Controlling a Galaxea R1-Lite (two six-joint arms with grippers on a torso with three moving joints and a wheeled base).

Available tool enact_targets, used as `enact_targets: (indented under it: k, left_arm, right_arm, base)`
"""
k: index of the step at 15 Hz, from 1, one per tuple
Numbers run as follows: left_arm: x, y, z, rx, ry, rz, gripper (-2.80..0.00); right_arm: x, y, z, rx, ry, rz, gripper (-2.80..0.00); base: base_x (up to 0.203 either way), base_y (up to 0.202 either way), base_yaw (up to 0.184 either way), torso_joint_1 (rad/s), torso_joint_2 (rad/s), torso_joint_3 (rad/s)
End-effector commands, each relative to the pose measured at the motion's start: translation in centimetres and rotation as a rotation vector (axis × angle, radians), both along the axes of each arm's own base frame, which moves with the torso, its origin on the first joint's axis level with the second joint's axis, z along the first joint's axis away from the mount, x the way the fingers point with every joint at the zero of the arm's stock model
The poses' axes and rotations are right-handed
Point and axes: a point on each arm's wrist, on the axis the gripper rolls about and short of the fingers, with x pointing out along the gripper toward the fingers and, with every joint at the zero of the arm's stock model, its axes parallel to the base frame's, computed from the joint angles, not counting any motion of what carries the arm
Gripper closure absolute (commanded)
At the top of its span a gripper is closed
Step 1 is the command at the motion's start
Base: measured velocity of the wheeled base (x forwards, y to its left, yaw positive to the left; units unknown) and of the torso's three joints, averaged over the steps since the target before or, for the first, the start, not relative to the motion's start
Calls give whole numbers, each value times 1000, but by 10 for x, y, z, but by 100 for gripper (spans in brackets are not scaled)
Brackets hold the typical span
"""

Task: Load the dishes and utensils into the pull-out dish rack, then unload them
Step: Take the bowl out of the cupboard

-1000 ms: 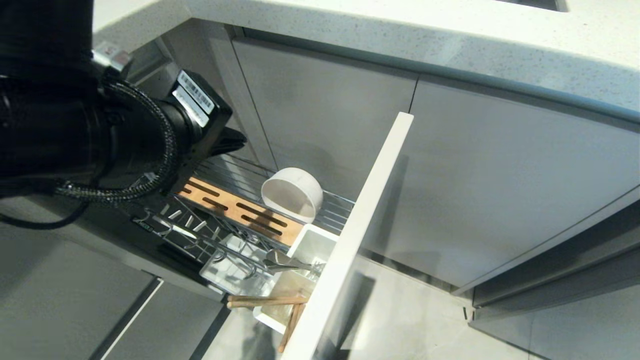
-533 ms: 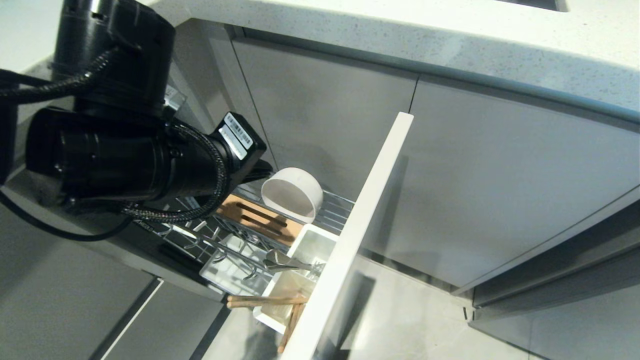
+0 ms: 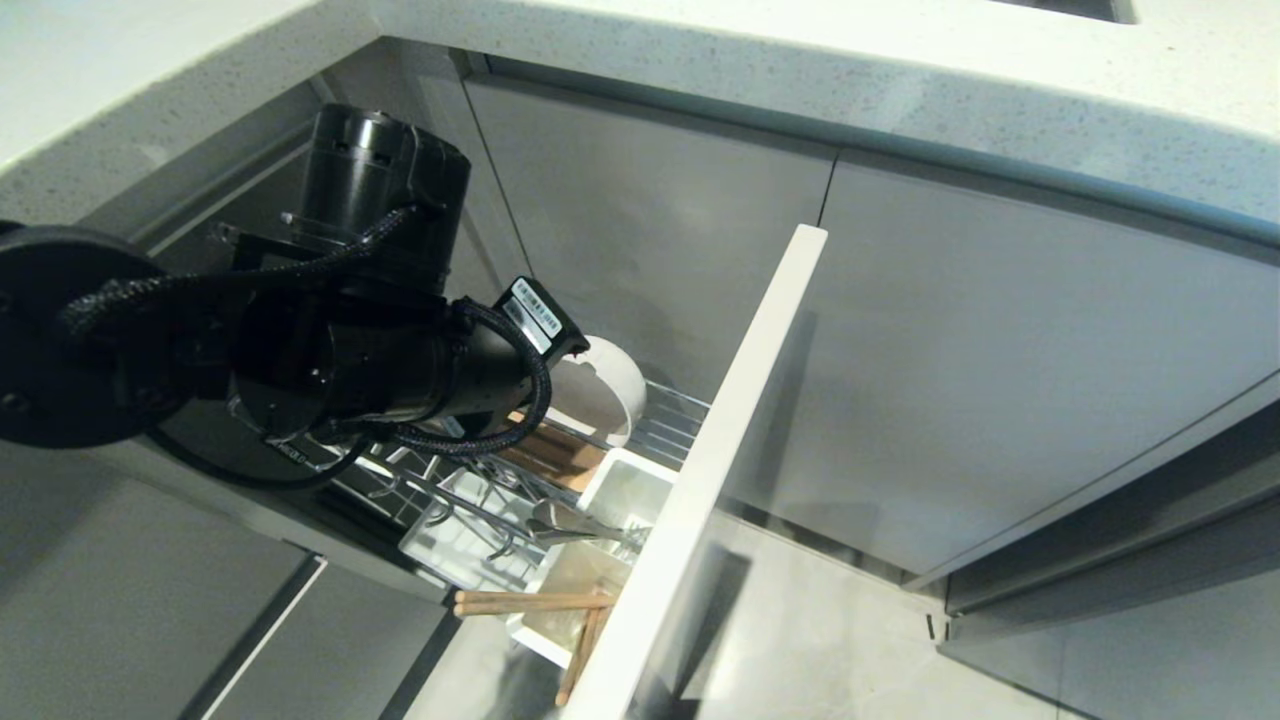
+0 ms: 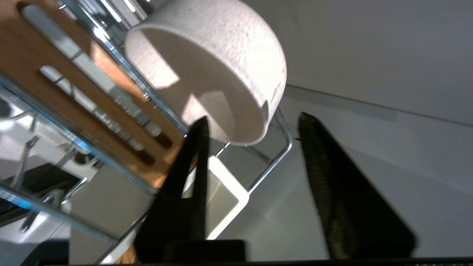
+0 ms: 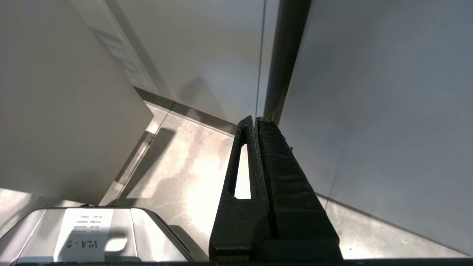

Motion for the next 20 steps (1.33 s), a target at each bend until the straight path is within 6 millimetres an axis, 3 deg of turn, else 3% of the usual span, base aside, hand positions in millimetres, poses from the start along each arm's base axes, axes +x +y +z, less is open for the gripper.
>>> enact_targets:
  k: [1,10,19,20]
  left_arm:
    - [11,-3,-10,11,18,19,-280]
    - [44,-19,-29,-12,-36,15,-280]
    - [48,-17,-26,-29,-69,-32,-280]
    - [48,-17,-26,-29,-69,-32,0]
  right_arm:
    - [0,0,0,0,2,1,0]
    - [0,0,0,0,2,1,0]
    - [0,0,0,0,2,1,0]
    - [0,0,0,0,2,1,0]
  base:
    - [0,0,0,0,0,0]
    - [0,0,0,0,0,0]
    - [0,0,0,0,0,0]
    - [0,0,0,0,0,0]
